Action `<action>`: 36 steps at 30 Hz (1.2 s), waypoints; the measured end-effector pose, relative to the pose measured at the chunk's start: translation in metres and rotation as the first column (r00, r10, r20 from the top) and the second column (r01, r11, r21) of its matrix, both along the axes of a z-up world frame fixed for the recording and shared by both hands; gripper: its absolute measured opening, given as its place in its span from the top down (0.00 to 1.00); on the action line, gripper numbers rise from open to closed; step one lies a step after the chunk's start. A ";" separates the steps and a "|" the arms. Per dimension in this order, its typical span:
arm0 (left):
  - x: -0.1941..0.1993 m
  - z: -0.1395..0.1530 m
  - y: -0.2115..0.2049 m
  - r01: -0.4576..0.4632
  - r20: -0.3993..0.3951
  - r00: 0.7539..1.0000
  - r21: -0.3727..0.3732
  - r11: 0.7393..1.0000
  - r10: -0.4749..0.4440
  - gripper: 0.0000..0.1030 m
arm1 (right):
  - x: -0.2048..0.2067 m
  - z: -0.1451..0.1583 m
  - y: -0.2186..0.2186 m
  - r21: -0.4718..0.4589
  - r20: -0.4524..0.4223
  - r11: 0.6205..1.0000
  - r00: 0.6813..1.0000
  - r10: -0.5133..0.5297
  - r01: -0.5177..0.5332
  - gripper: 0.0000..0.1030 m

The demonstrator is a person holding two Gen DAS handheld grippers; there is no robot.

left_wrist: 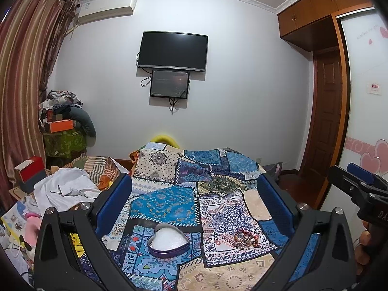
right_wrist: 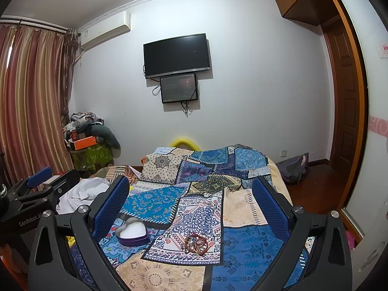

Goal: Organize jewelry

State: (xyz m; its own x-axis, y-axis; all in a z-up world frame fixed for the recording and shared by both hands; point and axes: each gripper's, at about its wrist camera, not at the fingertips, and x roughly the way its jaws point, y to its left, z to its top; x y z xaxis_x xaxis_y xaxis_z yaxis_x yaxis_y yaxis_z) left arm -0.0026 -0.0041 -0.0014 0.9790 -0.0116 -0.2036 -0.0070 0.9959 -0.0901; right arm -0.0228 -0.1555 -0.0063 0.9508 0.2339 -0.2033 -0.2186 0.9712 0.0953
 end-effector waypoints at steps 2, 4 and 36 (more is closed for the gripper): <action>0.001 -0.002 -0.004 0.000 0.003 1.000 0.007 1.000 0.000 0.00 | 0.000 0.000 0.000 0.001 -0.002 1.000 1.000 0.000 0.000 0.03; -0.002 0.004 -0.002 0.004 0.000 1.000 0.004 1.000 -0.004 0.00 | 0.001 0.000 0.000 0.001 -0.001 1.000 1.000 0.001 -0.001 0.03; 0.045 -0.018 0.003 -0.025 -0.090 0.996 -0.023 0.999 0.023 0.00 | 0.027 -0.026 -0.017 -0.004 -0.078 1.000 0.997 -0.028 0.027 0.03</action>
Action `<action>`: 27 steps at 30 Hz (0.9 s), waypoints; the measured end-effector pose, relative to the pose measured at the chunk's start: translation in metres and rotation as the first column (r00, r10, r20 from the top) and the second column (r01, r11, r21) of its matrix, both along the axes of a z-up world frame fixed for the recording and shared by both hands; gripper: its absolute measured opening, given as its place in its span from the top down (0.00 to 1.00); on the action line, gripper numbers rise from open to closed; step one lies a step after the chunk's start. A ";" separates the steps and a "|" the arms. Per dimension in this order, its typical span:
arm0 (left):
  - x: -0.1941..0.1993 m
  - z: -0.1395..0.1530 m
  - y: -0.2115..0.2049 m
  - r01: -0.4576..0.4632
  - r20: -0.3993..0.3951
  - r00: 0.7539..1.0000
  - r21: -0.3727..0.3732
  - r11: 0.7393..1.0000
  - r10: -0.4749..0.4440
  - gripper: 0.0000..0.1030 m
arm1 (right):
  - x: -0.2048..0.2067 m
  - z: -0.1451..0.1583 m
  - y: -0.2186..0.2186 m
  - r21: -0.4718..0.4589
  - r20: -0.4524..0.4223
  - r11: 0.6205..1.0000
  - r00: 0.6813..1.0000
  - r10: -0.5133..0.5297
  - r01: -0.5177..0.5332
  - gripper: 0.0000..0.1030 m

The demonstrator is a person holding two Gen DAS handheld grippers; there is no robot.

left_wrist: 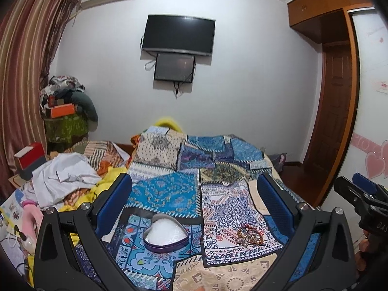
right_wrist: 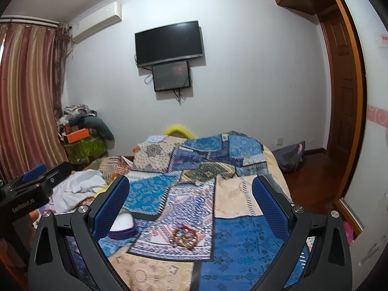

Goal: Organize jewelry
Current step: 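Move both tools down toward the jewelry pile on the patterned cloth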

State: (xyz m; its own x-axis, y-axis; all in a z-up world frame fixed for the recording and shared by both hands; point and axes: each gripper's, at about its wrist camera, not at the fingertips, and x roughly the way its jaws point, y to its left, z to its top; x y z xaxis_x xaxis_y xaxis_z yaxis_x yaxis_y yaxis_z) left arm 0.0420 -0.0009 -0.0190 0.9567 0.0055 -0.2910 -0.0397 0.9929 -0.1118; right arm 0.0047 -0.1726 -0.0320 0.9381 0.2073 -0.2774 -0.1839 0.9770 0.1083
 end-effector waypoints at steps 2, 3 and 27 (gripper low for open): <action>0.013 -0.007 -0.002 0.007 -0.035 0.999 0.003 1.000 -0.007 0.00 | 0.008 -0.008 -0.006 -0.011 -0.030 1.000 0.999 -0.018 0.018 0.03; 0.022 -0.013 -0.004 0.018 -0.064 0.998 0.002 1.000 -0.018 0.00 | 0.013 -0.013 -0.010 -0.017 -0.048 0.999 0.998 -0.029 0.028 0.03; 0.116 -0.152 -0.074 0.335 -0.542 0.771 -0.100 0.937 -0.334 0.50 | 0.082 -0.107 -0.037 -0.001 -0.410 0.998 0.910 0.057 -0.064 0.23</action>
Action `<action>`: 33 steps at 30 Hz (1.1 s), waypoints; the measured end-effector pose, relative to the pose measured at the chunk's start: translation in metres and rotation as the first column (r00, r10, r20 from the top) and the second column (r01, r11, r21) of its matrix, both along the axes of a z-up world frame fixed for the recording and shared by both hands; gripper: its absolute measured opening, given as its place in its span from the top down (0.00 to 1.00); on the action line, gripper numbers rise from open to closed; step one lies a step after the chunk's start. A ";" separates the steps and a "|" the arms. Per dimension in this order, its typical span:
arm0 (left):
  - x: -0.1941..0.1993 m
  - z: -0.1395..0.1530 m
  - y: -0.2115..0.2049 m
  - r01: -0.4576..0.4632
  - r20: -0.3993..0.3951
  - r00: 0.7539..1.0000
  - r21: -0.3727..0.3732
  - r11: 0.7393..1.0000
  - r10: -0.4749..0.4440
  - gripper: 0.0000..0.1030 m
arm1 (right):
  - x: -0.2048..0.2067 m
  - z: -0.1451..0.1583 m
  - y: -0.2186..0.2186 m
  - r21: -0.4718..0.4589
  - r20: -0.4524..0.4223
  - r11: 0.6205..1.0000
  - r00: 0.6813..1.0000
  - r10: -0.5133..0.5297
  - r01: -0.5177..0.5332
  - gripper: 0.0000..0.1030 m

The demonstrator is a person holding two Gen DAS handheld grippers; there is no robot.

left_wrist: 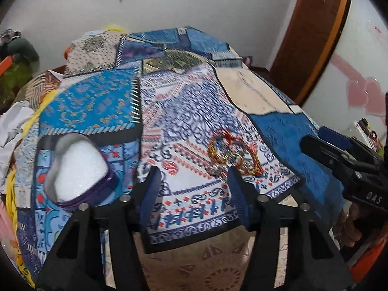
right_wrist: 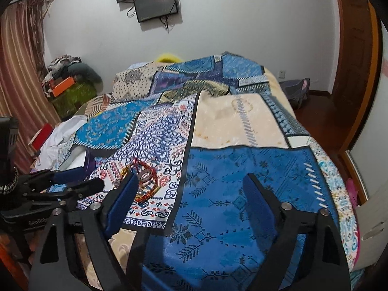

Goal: Organize jewelry
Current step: 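Move both tools down toward the jewelry pile on the patterned cloth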

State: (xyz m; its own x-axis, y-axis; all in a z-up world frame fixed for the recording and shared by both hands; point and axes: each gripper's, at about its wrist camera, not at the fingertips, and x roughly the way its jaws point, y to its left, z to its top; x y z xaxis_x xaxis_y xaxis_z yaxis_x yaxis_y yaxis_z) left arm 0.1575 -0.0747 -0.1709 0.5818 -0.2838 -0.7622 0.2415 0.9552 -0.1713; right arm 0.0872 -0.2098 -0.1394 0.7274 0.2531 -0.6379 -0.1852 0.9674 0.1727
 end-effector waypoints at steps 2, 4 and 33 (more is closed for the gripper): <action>0.001 -0.004 -0.004 0.019 -0.013 1.000 -0.007 1.000 -0.020 0.56 | 0.003 -0.004 -0.001 0.013 -0.019 1.000 1.000 0.012 -0.012 0.28; 0.003 -0.008 -0.006 0.033 -0.027 0.999 -0.011 0.999 -0.033 0.58 | 0.006 -0.007 0.000 0.020 -0.035 1.000 0.999 0.021 -0.020 0.32; 0.013 -0.014 -0.019 0.126 0.007 0.992 -0.047 0.991 -0.126 0.70 | 0.015 -0.021 0.010 0.030 -0.107 0.996 0.990 0.092 -0.089 0.48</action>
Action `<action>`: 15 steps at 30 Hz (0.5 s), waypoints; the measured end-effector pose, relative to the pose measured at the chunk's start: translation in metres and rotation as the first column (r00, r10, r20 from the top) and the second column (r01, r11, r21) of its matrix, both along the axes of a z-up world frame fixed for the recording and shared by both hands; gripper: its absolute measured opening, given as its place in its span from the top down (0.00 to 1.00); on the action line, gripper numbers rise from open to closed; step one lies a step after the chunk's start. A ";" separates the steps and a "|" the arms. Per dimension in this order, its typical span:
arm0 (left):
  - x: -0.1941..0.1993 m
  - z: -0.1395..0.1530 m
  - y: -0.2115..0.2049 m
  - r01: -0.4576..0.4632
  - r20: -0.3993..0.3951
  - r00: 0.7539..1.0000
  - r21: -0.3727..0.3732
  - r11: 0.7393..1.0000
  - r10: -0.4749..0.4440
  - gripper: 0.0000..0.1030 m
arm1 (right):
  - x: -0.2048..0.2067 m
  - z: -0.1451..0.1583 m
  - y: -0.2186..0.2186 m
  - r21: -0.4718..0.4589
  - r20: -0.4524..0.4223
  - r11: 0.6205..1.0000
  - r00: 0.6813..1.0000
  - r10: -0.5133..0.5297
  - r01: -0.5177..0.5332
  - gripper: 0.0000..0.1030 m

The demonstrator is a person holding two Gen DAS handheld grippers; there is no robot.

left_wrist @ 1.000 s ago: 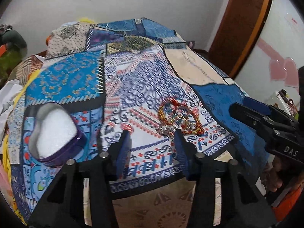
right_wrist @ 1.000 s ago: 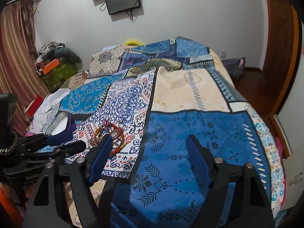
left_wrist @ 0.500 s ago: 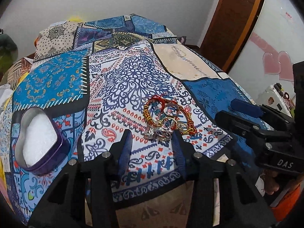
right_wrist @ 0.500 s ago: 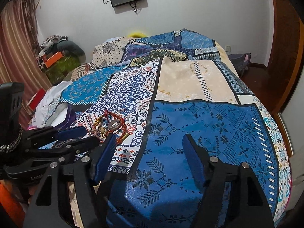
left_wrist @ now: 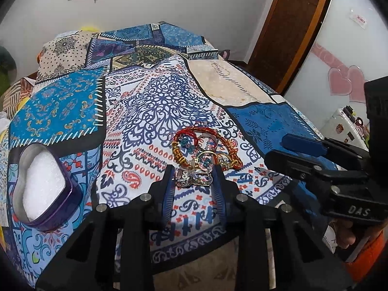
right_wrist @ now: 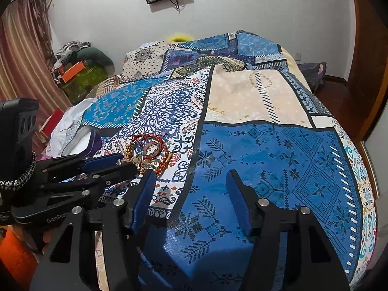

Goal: Organize jewelry
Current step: 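Move both tools down toward the jewelry pile on the patterned cloth, then close the left tool on a silver ring beside the bracelets and lift it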

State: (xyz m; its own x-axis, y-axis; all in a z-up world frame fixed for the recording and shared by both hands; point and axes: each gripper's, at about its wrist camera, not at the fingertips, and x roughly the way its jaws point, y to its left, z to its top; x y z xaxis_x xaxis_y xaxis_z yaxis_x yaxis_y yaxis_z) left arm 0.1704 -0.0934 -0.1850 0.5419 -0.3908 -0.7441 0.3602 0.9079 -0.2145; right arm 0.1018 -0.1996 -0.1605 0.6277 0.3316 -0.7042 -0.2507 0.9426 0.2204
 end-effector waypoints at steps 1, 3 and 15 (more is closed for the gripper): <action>-0.002 0.001 0.002 0.000 0.002 1.000 0.000 1.000 0.000 0.70 | 0.000 0.000 0.001 0.000 0.000 1.000 1.000 0.002 -0.002 0.49; -0.006 0.003 0.006 0.004 0.001 1.000 -0.007 1.000 -0.004 0.70 | 0.000 0.000 0.002 0.003 -0.002 1.000 1.000 0.007 -0.007 0.51; -0.023 0.001 0.028 0.000 -0.015 1.000 -0.029 1.000 0.000 0.70 | 0.001 -0.002 0.022 -0.006 -0.016 0.998 0.998 0.062 -0.062 0.61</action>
State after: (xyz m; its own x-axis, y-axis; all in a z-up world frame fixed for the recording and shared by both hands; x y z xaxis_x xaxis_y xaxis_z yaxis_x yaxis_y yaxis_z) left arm 0.1476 -0.0653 -0.1839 0.5309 -0.4127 -0.7401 0.3569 0.9010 -0.2465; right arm 0.1032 -0.1779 -0.1624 0.5948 0.3653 -0.7160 -0.3055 0.9267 0.2191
